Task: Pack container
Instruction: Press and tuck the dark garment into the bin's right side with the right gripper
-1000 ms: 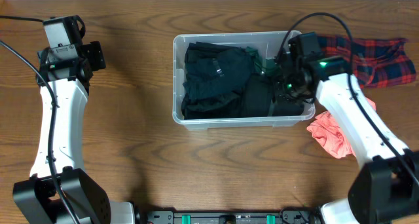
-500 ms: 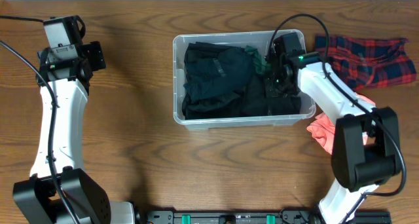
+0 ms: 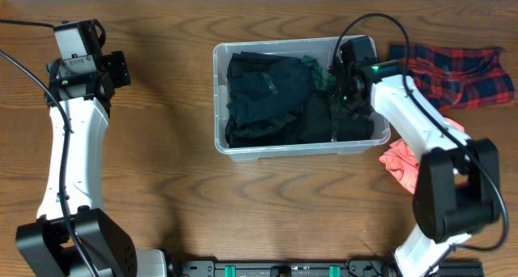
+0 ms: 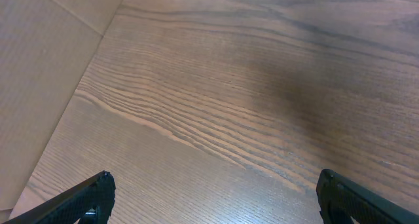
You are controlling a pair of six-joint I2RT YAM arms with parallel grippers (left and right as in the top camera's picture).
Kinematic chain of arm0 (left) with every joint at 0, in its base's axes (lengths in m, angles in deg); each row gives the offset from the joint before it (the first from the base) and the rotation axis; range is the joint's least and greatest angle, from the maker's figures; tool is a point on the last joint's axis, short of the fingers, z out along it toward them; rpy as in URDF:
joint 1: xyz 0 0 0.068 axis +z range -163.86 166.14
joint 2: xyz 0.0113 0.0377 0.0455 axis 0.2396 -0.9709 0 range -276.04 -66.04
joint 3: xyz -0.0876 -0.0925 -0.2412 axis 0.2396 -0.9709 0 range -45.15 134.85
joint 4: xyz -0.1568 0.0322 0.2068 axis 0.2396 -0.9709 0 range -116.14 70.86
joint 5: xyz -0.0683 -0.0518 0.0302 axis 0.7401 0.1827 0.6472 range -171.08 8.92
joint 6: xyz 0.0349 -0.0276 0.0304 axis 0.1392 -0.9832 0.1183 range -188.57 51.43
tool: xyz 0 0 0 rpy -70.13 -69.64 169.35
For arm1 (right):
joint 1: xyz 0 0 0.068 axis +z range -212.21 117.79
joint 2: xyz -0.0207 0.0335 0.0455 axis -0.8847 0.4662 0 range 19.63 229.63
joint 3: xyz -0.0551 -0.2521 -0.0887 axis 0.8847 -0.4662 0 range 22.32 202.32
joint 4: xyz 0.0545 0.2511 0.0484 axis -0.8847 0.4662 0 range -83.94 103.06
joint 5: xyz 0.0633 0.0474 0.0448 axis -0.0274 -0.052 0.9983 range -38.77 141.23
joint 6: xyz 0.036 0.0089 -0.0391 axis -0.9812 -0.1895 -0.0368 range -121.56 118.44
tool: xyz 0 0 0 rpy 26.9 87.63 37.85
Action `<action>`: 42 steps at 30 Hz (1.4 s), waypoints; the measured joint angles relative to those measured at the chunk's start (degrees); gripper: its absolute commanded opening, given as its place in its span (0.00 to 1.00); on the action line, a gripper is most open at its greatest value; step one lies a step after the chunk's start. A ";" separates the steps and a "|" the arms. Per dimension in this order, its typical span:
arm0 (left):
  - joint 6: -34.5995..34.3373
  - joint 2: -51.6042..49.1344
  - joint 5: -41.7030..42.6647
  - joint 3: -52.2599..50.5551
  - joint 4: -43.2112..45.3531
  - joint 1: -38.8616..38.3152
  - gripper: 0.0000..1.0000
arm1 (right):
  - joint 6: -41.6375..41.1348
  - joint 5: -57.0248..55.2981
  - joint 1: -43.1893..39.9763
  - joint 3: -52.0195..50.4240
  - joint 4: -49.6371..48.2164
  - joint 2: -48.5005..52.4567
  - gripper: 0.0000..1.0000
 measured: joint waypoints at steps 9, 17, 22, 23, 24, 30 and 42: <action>0.00 0.00 0.00 0.00 0.00 0.00 0.98 | 1.77 -2.58 0.00 -0.04 2.69 -6.56 0.03; 0.02 0.00 0.00 -0.02 0.00 0.00 0.98 | 1.95 -9.44 0.00 -1.44 3.37 -6.40 0.04; 0.02 0.00 0.00 0.00 0.00 0.00 0.98 | 1.95 -11.61 0.00 -2.60 1.99 -6.29 0.04; 0.02 0.00 0.00 -0.02 0.00 0.00 0.98 | 1.95 -11.87 0.00 -2.99 1.33 -6.19 0.04; 0.02 0.00 -0.02 0.00 -0.02 0.00 0.98 | 1.95 -12.07 0.00 -3.43 0.59 -6.12 0.04; 0.02 0.00 0.00 -0.02 0.00 0.00 0.98 | 1.95 -12.66 -0.61 -7.93 -4.70 -6.05 0.07; 0.00 0.00 0.00 -0.02 -0.02 0.00 0.98 | 1.95 -12.39 -0.98 -10.47 -6.58 -6.05 0.13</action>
